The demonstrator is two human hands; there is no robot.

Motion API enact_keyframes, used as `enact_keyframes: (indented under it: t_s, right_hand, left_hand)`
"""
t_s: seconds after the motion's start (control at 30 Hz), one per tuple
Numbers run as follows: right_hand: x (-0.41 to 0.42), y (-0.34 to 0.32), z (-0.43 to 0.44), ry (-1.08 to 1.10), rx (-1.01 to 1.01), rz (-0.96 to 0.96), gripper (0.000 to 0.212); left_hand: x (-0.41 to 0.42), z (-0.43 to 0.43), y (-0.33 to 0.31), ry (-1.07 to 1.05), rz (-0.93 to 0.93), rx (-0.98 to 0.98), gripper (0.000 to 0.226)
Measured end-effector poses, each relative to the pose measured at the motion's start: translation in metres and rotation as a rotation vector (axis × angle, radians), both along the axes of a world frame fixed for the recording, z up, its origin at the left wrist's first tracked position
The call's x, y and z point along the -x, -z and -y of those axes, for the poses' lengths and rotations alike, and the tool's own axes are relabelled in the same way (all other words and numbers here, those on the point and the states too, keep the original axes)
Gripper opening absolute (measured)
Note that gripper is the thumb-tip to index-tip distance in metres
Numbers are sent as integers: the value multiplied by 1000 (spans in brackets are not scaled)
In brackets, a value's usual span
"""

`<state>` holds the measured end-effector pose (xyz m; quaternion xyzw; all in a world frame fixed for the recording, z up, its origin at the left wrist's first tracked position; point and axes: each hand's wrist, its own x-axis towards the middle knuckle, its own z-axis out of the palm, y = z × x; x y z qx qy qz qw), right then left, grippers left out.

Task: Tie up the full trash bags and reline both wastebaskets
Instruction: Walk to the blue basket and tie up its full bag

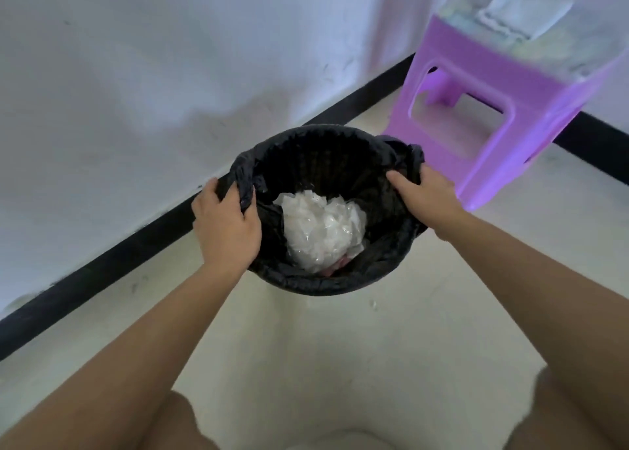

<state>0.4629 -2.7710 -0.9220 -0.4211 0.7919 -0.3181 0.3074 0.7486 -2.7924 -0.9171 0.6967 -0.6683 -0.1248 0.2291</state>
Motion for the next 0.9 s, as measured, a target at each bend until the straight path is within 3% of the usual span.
enact_keyframes:
  t_s: [0.1,0.2,0.27,0.37,0.47,0.53,0.63,0.73,0.9]
  right_hand:
    - [-6,-15,-10,-23,-59,-35,14]
    - [-20,-29,-9,-40,-55,-219,23]
    - [-30,-31,-3,-43,-33,-267,26]
    - [-36,-28,-4,-57,-45,-276,25]
    - [-24,-33,-12,-102,-103,-380,45]
    - [-11,-49,-11,-66,-32,-445,51]
    - [2,-96,-1,-2,219,-411,39]
    - [4,-145,2,49,427,-414,32]
    - [7,-172,2,-148,282,-783,35]
  left_hand:
    - [0,2,-54,12,31,122,32]
    - [19,5,-101,24,-353,11,40]
    - [44,-2,-124,136,-553,-96,33]
    - [78,-14,-156,281,-749,-105,24]
    - [85,-9,-180,175,-851,-29,24]
    - [78,1,-188,82,-850,-9,34]
    - [60,13,-196,-20,-780,113,60]
    - [41,21,-208,-56,-666,263,59]
    - [24,24,-211,10,-386,271,57]
